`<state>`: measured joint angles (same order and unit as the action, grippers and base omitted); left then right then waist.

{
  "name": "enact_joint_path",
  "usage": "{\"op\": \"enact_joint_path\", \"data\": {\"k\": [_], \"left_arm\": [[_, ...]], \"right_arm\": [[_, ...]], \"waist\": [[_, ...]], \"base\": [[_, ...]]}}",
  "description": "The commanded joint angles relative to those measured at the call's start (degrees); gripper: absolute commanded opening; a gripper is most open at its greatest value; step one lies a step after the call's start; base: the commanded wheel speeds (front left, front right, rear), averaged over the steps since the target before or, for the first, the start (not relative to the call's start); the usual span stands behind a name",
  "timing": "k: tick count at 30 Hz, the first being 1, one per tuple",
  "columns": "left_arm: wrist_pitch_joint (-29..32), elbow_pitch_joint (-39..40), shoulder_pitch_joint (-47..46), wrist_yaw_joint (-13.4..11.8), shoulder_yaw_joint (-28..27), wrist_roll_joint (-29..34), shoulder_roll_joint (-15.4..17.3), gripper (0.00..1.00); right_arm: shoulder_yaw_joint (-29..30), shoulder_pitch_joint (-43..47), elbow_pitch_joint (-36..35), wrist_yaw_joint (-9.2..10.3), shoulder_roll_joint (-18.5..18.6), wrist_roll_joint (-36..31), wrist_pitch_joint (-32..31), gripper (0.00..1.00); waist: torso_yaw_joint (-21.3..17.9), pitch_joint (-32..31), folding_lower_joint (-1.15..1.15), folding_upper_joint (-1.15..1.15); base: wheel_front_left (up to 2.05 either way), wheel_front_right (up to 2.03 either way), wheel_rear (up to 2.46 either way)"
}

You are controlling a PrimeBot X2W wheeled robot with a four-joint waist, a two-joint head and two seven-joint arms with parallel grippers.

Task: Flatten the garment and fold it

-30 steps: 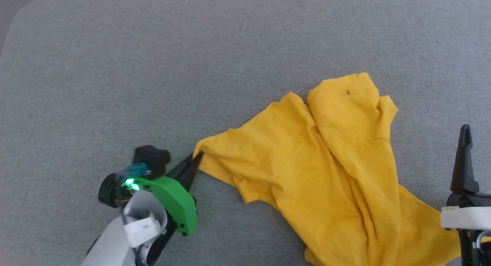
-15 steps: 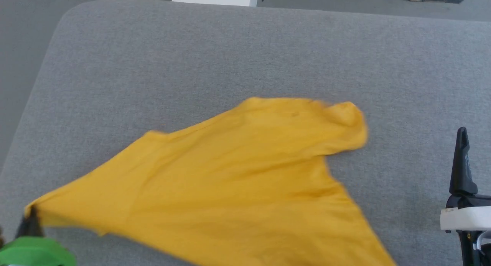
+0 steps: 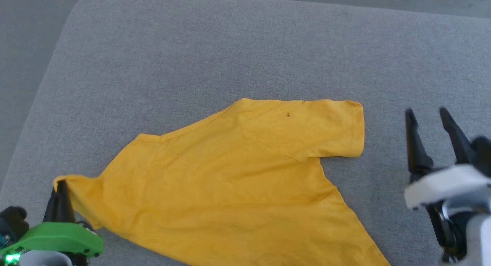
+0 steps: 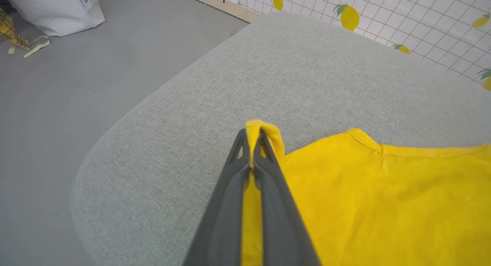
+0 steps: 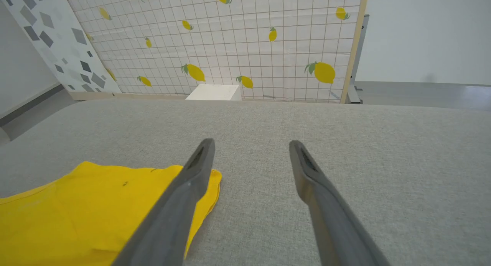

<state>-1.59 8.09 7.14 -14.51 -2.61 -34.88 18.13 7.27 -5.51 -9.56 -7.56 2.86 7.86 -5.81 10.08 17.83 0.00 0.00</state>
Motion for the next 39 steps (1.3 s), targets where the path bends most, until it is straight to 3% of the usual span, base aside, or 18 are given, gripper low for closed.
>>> {"op": "enact_joint_path", "data": {"k": [1, 6, 10, 16, 25, 26, 27, 29, 39], "left_arm": [[-0.25, 0.42, -1.33, 0.5, 0.46, -0.64, -0.14, 0.0], [-0.11, 1.5, -3.02, 1.19, 1.91, -0.66, -0.46, 0.0], [-0.45, 1.65, -3.69, 1.65, 2.62, -0.8, -0.82, 0.0], [-0.94, 0.93, -4.53, 2.18, 3.6, -1.2, -1.61, 0.0], [-1.4, -0.25, -5.93, 2.84, 4.68, -1.6, -2.27, 0.0], [-1.41, -0.42, -6.11, 2.89, 4.79, -1.63, -2.3, 0.0], [-1.42, -0.55, -6.24, 2.91, 4.86, -1.66, -2.33, 0.0], [-1.46, -0.81, -6.51, 2.93, 4.99, -1.71, -2.4, 0.0], [-2.01, -0.21, -8.45, 3.68, 5.43, -1.14, -1.43, 0.0]], "right_arm": [[-1.04, -2.43, 0.23, 0.08, 0.02, -1.54, -3.53, 1.0], [-4.41, -8.86, 2.33, 0.08, 0.02, -5.97, -18.34, 1.0], [-6.23, -12.15, 3.96, 0.08, 0.49, -8.58, -25.27, 1.0], [-6.01, -14.37, 6.89, 0.08, 1.18, -11.0, -31.79, 1.0], [-6.02, -15.93, 9.97, 0.08, 1.27, -10.61, -35.56, 0.98], [-5.99, -16.01, 10.32, 0.08, 1.33, -10.61, -35.94, 0.58], [-5.8, -16.1, 10.52, 0.08, 1.3, -10.52, -36.13, 0.44], [-5.47, -16.36, 10.77, 0.08, 1.21, -10.25, -35.91, 0.0], [-4.2, -18.51, 9.99, 0.08, 0.76, -8.71, -29.01, 0.0]], "waist": [[0.11, 0.68, 0.0, 0.0], [1.18, 2.35, 0.0, 0.0], [2.38, 3.43, 0.0, 0.0], [4.33, 4.76, 0.0, 0.0], [5.7, 6.32, 0.0, 0.0], [5.76, 6.43, 0.0, 0.0], [5.78, 6.5, 0.0, 0.0], [5.78, 6.57, 0.0, 0.0], [4.21, 3.68, 0.0, 0.0]], "base": [[0.0, 0.0, 0.0], [0.0, 0.0, 0.0], [0.0, 0.0, 0.0], [0.0, 0.0, 0.0], [0.0, 0.0, 0.0], [0.0, 0.0, 0.0], [0.0, 0.0, 0.0], [0.0, 0.0, 0.0], [0.0, 0.0, 0.0]]}}
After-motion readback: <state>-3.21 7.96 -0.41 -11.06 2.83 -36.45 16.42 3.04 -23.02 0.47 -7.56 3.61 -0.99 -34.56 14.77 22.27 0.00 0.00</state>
